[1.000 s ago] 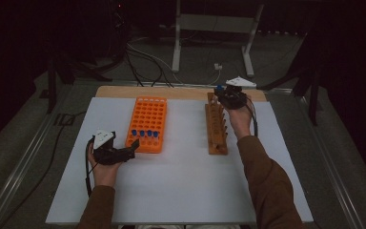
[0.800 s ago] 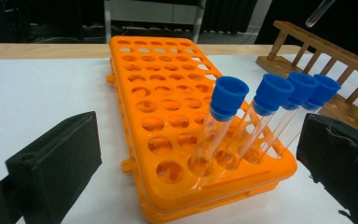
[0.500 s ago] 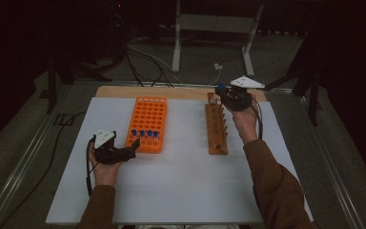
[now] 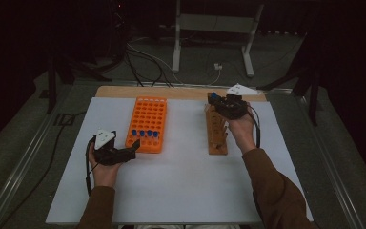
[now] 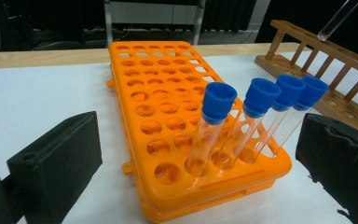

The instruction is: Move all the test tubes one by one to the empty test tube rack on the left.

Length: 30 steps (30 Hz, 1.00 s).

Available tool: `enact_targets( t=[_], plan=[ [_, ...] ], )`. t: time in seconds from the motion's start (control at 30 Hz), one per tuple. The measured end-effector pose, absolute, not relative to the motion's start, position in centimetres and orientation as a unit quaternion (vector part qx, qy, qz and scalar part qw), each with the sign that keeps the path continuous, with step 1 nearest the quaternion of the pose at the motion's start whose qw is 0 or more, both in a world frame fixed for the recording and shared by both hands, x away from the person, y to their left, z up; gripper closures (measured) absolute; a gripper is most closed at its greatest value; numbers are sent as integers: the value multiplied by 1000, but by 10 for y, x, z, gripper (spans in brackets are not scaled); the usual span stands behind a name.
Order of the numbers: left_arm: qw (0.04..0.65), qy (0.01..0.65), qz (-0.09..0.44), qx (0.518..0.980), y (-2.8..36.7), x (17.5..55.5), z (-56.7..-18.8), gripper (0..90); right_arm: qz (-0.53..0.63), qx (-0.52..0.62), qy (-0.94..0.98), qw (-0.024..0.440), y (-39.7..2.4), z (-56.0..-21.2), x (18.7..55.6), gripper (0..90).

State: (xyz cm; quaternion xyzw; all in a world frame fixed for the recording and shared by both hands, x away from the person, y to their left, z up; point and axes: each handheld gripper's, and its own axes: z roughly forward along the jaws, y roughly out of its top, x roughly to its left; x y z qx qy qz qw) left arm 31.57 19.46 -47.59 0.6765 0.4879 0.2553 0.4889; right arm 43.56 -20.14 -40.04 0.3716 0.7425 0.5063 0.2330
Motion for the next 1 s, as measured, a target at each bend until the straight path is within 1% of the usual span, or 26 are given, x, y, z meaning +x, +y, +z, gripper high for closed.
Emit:
enact_targets(
  t=[0.5, 1.0],
  plan=[
    [490, 481, 265, 677, 193, 313, -469, 10, 516, 358, 756, 185, -189, -409, 419, 768],
    [498, 450, 269, 691, 171, 311, -449, 10, 517, 340, 771, 152, -178, -408, 404, 767]
  ],
)
